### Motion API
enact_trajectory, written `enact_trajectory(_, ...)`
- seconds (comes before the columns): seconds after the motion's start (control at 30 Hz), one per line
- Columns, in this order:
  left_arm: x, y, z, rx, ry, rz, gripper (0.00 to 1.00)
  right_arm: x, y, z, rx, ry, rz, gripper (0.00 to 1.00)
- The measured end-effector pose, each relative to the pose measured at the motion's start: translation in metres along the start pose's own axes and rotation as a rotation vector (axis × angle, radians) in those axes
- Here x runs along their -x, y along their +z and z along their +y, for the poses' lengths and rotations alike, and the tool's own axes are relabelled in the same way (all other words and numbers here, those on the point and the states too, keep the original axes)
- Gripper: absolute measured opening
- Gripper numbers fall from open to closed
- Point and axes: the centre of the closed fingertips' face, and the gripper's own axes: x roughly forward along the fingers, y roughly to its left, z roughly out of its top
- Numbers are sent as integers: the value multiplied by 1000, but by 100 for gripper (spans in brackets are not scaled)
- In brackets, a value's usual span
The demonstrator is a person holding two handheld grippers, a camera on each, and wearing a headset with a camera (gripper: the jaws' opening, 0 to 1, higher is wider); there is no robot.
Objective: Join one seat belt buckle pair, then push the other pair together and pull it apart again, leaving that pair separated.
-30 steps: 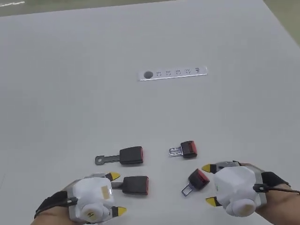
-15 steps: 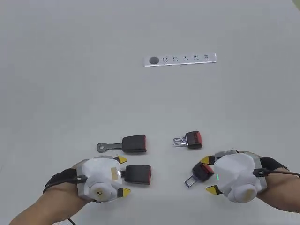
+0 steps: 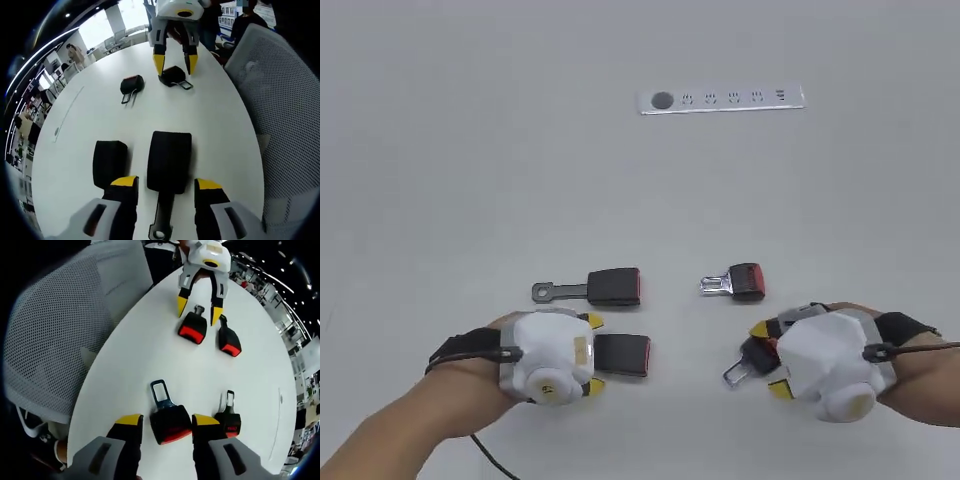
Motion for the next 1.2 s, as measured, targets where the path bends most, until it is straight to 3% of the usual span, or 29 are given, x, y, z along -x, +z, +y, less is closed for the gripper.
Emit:
enact_trajectory(0.27,-4,4,2,-4,-33,-9,42,-5,-4,-2,5,37,7,32)
enact_trajectory(0.43,-6,5,-3,-7,-57,-13,39,-5,-3,-3,-59,38,0,32)
enact_trajectory(0.77,-3,7,-3,-14,-68,-2,36,-6,-3,-7,-289,-26,-47,31)
enact_trajectory(0.9,-3,7,-4,-11,-71,6,34,-4,-4,-6,-339,-41,-60,31)
enact_trajectory(1.2,-2,7,-6,-7,-77,23,35,-2,-9,4,-363,-32,-71,31)
